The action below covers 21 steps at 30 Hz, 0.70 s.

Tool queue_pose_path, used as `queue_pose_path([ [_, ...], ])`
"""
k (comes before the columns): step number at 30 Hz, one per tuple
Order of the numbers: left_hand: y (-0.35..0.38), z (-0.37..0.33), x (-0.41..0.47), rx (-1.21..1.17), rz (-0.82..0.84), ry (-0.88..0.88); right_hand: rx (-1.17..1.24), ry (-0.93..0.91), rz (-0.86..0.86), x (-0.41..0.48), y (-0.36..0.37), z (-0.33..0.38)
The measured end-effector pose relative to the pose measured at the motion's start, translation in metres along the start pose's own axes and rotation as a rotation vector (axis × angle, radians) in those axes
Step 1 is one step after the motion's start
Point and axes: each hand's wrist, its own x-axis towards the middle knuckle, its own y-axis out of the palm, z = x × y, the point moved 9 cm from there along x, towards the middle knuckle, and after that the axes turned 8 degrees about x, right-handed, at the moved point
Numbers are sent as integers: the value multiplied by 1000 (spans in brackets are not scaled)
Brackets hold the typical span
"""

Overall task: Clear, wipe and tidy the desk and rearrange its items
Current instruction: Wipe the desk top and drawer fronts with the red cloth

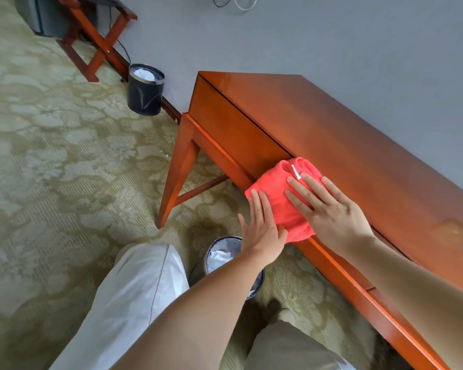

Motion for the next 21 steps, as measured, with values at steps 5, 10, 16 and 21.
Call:
queue_pose_path([
  [5, -21, 19, 20, 108, -27, 8, -2, 2, -4, 31, -2, 8],
  [10, -64, 66, 57, 158, -65, -6, -50, 7, 8, 88, -10, 18],
  [16, -122, 123, 106, 112, -126, -75, -114, -36, 90, 185, -21, 28],
  [21, -156, 166, 141, 66, -169, -83, -118, -59, 100, 251, -28, 35],
])
